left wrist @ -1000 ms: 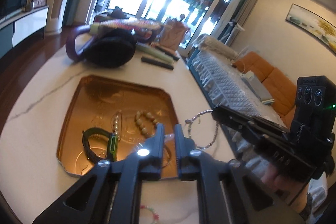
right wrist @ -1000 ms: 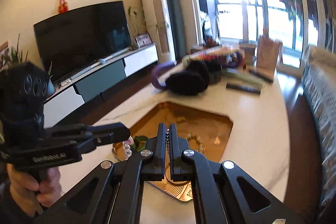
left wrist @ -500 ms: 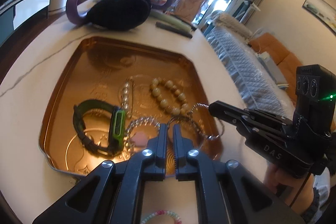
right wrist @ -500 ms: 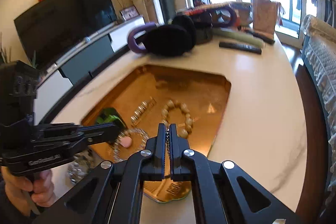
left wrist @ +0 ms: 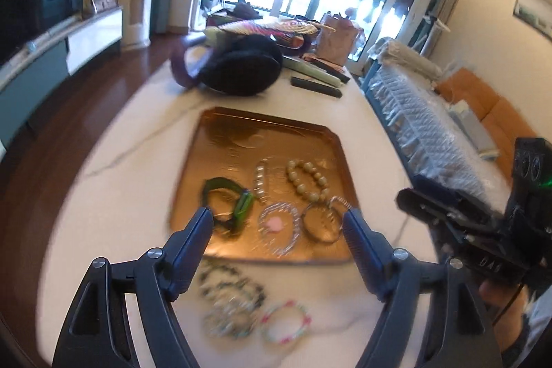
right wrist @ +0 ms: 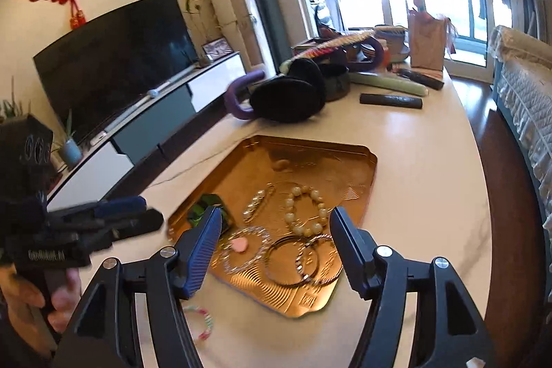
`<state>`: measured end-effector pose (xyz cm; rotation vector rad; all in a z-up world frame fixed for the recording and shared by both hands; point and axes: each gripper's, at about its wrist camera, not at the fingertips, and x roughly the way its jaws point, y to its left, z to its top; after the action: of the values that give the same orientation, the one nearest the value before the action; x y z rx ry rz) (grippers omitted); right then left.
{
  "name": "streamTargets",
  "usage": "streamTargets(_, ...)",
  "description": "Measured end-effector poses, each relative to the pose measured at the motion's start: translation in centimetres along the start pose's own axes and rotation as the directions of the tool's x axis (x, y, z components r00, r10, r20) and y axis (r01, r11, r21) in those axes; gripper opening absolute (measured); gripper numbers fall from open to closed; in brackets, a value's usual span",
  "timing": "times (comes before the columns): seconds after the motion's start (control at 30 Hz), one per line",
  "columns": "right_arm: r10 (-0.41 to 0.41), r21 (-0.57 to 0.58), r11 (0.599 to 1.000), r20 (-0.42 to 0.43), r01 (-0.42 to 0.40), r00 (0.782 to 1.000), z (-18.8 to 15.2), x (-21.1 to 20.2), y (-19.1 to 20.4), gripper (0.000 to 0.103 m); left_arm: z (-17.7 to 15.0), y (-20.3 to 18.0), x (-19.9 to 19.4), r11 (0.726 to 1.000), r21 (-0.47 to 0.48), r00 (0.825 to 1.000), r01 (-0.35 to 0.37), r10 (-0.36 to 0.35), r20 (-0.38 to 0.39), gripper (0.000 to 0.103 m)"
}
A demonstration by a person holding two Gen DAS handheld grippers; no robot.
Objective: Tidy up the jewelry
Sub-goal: 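Withdraw both open tools from the tray toward the remaining bracelets, then grasp the pink-green bead bracelet with the right tool while the left tool grasps the white bead bracelet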
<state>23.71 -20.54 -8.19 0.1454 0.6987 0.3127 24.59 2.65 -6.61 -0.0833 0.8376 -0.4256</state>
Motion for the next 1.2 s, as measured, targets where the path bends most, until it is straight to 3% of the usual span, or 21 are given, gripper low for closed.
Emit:
streamTargets(0.13,0.014,-0.030,0.999,-0.021,-0.015,1.000,-0.8,-2.1,1.6,0.063,-1.9,0.2,-3.8,0.993,0.104,0.997,-0.064,0.059,0.048,0.078)
streamTargets(0.27,0.087,-0.041,0.995,-0.090,-0.091,0.992,-3.4,-1.6,2.7,0.063,-4.4,2.5,-4.6,0.997,0.065,0.998,-0.048,0.046,0.038,0.077)
streamTargets(0.33,0.084,-0.079,0.992,-0.125,-0.094,0.989,-5.1,-0.3,3.4,0.063,-5.8,3.6,-3.3,0.998,0.044,0.999,-0.040,0.039,0.017,0.075)
streamTargets(0.4,0.079,-0.093,0.991,-0.161,-0.095,0.984,-6.4,1.0,3.9,0.057,-7.2,4.4,-1.4,0.999,0.050,1.000,-0.019,0.020,-0.025,0.067)
streamTargets(0.47,0.089,-0.101,0.989,-0.200,-0.111,0.976,-7.5,2.2,4.3,0.041,-8.3,4.9,0.5,0.999,0.040,0.994,0.006,-0.001,-0.113,0.046)
streamTargets(0.53,0.086,-0.132,0.985,-0.211,-0.115,0.974,-8.1,2.7,5.0,0.039,-9.6,5.1,1.5,0.998,0.037,0.985,0.041,-0.034,-0.170,0.036)
streamTargets(0.6,0.088,-0.151,0.981,-0.216,-0.122,0.972,-8.6,2.9,5.5,0.038,-10.4,4.4,2.1,0.995,0.095,0.981,0.021,-0.002,-0.194,0.028)
streamTargets(0.77,0.064,-0.215,0.969,-0.243,-0.118,0.968,-9.5,4.0,6.6,0.035,-10.7,3.6,2.6,0.991,0.135,0.982,0.004,0.022,-0.190,0.027)
streamTargets(0.97,0.050,-0.243,0.963,-0.270,-0.119,0.961,-10.0,5.3,7.1,0.035,-10.5,4.7,4.1,0.995,0.098,0.975,-0.009,0.031,-0.221,0.027)
streamTargets(1.2,-0.003,-0.294,0.952,-0.290,-0.086,0.957,-11.0,6.4,7.7,0.035,-9.8,4.8,4.8,0.995,0.099,0.980,-0.020,0.039,-0.195,0.025)
